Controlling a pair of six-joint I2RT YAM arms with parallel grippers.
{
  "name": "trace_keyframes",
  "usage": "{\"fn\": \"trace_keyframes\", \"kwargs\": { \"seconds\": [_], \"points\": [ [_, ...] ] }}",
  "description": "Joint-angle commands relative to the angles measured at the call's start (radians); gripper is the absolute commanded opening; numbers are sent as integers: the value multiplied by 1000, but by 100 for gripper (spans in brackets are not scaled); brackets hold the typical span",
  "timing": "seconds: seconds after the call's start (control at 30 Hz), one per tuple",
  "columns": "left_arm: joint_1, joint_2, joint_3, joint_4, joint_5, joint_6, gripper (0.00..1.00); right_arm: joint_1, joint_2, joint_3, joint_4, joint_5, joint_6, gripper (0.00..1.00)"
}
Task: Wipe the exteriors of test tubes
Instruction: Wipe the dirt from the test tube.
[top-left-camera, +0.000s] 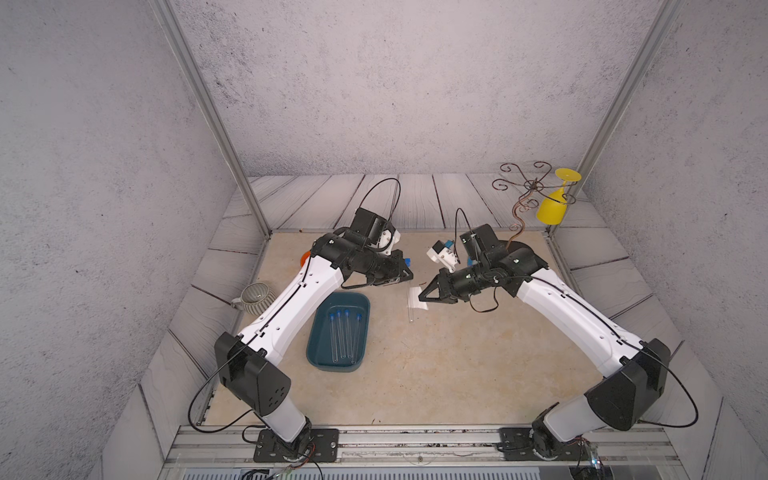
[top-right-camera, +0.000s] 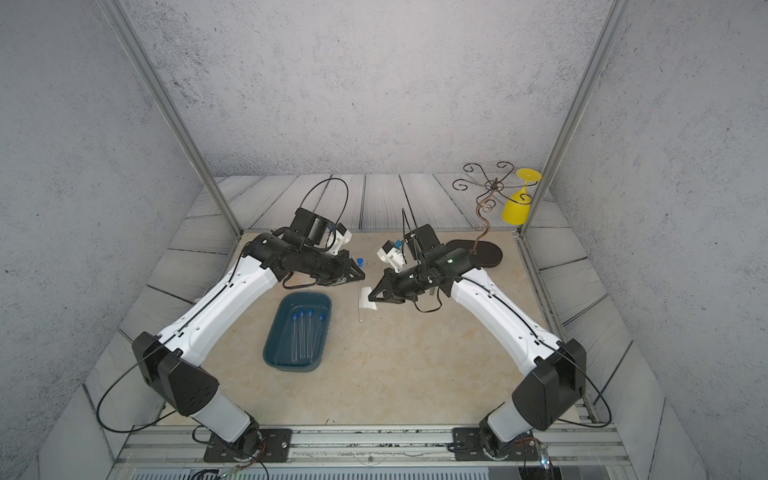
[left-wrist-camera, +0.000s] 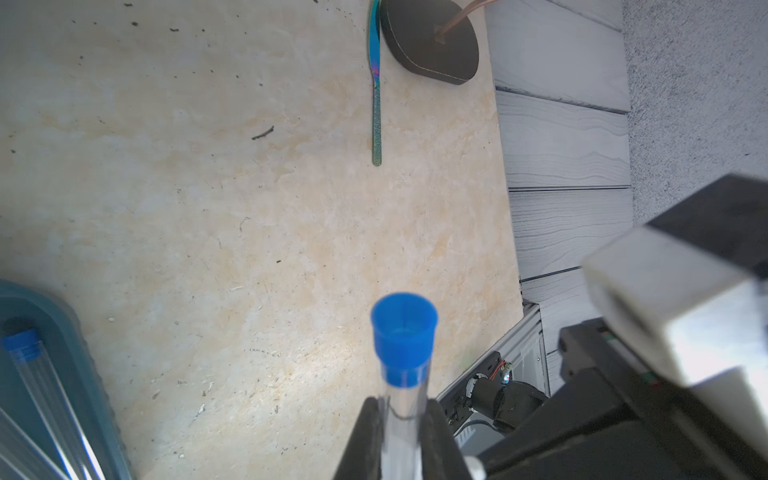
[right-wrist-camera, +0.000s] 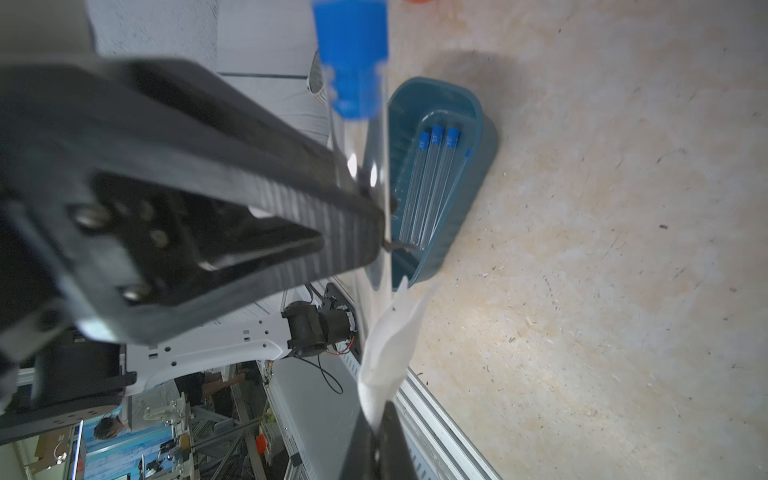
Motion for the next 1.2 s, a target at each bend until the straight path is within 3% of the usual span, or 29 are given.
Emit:
{"fn": "trace_keyframes", "kwargs": {
  "seconds": [0.0, 0.6, 0.8, 1.17],
  "points": [
    [-1, -45, -36, -30, -27, 29, 15, -12, 55, 75, -38, -21, -34, 5],
    [-6, -83, -58, -26, 14, 23, 15, -39, 330, 404, -32, -81, -30, 5],
    [-6, -80, -57, -19, 17, 20, 16, -29, 328, 396, 8, -136, -15, 5],
    [-6, -67, -65, -3, 18, 22, 16, -24, 153, 224, 74, -163, 25, 5]
  ]
}}
